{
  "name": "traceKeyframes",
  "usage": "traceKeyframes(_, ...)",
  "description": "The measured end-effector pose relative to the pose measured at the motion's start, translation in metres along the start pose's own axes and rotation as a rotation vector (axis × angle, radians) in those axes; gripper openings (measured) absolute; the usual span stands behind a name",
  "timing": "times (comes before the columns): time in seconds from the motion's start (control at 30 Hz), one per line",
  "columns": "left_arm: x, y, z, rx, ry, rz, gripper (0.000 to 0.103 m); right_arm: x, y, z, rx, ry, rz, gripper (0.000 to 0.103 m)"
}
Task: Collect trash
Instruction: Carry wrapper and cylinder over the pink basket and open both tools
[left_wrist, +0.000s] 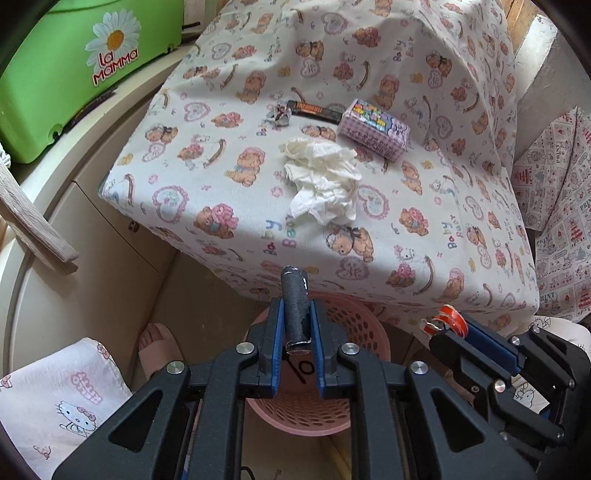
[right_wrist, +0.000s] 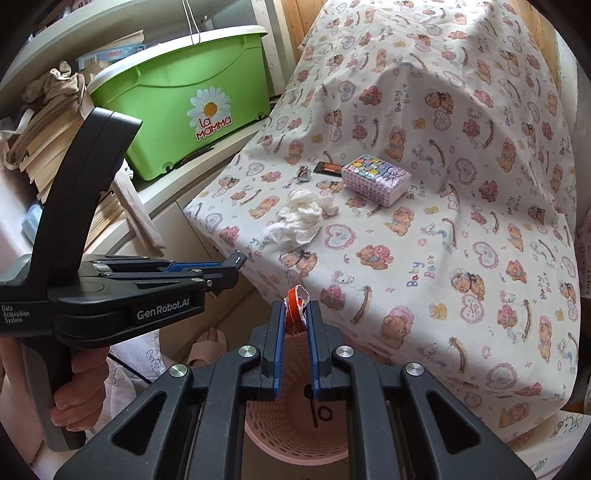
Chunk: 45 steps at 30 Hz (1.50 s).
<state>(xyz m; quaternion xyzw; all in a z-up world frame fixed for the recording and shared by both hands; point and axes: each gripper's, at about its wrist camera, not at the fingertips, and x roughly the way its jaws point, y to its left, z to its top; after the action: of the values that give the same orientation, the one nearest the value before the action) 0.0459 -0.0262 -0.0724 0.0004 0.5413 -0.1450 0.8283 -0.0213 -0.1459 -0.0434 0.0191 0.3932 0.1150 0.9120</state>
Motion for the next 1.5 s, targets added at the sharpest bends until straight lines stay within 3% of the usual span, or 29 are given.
traceKeyframes(0.23, 0.034, 0.002, -0.008, -0.033, 0.12, -0.015, 0.013, 0.027, -0.002, -0.013, 0.019, 0.099, -0.046, 0.013)
traceKeyframes(0.57, 0.089, 0.014, -0.02, -0.105, 0.282, 0.024, 0.014, 0.075, 0.0, -0.039, -0.033, 0.285, -0.112, 0.013)
traceKeyframes(0.8, 0.121, 0.019, -0.025, -0.116, 0.343, 0.077, 0.014, 0.113, -0.006, -0.061, -0.022, 0.414, -0.133, 0.013)
traceKeyframes(0.93, 0.132, 0.021, -0.026, -0.123, 0.339, 0.116, 0.014, 0.131, -0.013, -0.07, -0.003, 0.464, -0.139, 0.013)
traceKeyframes(1.2, 0.162, 0.025, -0.038, -0.122, 0.422, 0.122, 0.014, 0.152, -0.021, -0.083, 0.013, 0.527, -0.153, 0.013)
traceKeyframes(1.5, 0.169, 0.022, -0.046, -0.096, 0.445, 0.127, 0.016, 0.16, -0.021, -0.095, 0.025, 0.549, -0.148, 0.013)
